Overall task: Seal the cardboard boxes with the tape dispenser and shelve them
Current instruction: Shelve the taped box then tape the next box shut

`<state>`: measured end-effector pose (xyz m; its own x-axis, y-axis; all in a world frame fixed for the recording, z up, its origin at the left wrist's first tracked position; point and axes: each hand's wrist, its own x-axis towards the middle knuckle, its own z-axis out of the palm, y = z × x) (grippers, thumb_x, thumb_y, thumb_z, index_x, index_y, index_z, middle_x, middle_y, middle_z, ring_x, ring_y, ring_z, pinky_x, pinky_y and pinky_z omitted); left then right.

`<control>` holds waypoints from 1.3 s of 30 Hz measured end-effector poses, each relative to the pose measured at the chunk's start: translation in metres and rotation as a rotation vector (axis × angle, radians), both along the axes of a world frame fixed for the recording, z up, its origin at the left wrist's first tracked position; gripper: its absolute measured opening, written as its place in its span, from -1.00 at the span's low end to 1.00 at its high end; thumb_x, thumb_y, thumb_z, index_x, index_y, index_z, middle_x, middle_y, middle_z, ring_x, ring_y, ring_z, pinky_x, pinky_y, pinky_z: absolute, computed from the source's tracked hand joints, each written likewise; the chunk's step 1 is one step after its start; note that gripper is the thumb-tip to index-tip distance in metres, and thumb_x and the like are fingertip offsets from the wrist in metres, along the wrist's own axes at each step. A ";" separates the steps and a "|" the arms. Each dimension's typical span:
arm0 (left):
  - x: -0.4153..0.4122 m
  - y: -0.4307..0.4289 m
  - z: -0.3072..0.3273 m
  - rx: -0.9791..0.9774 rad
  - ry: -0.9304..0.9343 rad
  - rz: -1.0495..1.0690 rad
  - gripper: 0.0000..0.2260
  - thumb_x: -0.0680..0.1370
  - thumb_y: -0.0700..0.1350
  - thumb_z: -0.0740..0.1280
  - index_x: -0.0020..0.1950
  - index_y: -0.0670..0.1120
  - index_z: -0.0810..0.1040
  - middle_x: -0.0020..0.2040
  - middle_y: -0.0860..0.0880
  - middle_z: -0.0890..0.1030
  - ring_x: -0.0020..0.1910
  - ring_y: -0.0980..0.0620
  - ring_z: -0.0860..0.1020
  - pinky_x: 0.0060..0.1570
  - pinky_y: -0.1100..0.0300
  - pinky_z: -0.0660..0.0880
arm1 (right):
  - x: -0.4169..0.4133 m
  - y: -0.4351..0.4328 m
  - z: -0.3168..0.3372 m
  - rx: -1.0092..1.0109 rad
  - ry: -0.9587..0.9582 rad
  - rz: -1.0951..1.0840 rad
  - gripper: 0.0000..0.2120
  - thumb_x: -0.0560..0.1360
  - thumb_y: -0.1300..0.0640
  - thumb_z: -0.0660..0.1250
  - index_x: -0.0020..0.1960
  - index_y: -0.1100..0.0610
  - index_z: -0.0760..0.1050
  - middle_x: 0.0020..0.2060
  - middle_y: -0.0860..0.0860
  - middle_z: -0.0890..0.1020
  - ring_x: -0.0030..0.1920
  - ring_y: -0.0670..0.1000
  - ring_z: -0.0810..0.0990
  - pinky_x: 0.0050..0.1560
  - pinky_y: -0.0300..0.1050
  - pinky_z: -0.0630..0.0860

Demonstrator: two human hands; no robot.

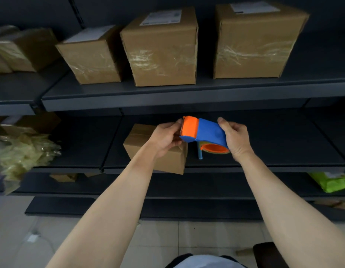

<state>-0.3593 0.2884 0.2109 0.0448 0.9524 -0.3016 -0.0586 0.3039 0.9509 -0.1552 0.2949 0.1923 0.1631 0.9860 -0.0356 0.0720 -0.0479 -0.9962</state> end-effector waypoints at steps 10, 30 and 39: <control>0.001 0.008 -0.003 -0.083 -0.335 0.091 -0.86 0.59 -0.11 0.25 0.06 -0.14 0.52 -0.14 -0.08 0.60 -0.17 0.05 0.58 -0.21 0.19 0.53 | -0.003 0.014 0.006 0.011 -0.094 0.040 -0.67 0.53 -0.07 0.31 -0.31 0.11 0.51 -0.34 0.03 0.61 -0.21 0.01 0.60 -0.17 -0.15 0.43; -0.063 0.029 -0.012 -0.255 -0.084 0.254 -0.62 0.51 0.07 0.34 -0.08 -0.28 0.60 -0.30 -0.11 0.61 -0.37 0.06 0.54 -0.40 0.26 0.52 | 0.048 0.022 -0.003 -0.096 -0.453 0.099 -0.63 0.51 -0.16 0.30 -0.31 0.09 0.57 -0.34 0.06 0.60 -0.26 0.01 0.57 -0.28 -0.21 0.38; -0.058 0.043 -0.027 -0.129 0.643 0.244 -0.69 0.42 -0.01 0.50 0.06 -0.17 0.61 0.00 -0.09 0.64 -0.06 0.00 0.58 -0.03 0.20 0.49 | 0.032 0.025 -0.001 -0.120 -0.576 0.105 -0.54 0.49 -0.23 0.27 -0.32 0.14 0.56 -0.37 0.11 0.59 -0.33 0.03 0.57 -0.34 -0.19 0.37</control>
<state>-0.4176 0.3314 0.1835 -0.3913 0.8671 -0.3084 0.4222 0.4669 0.7770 -0.1232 0.3195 0.1916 0.0915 0.9924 -0.0823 0.6092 -0.1212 -0.7837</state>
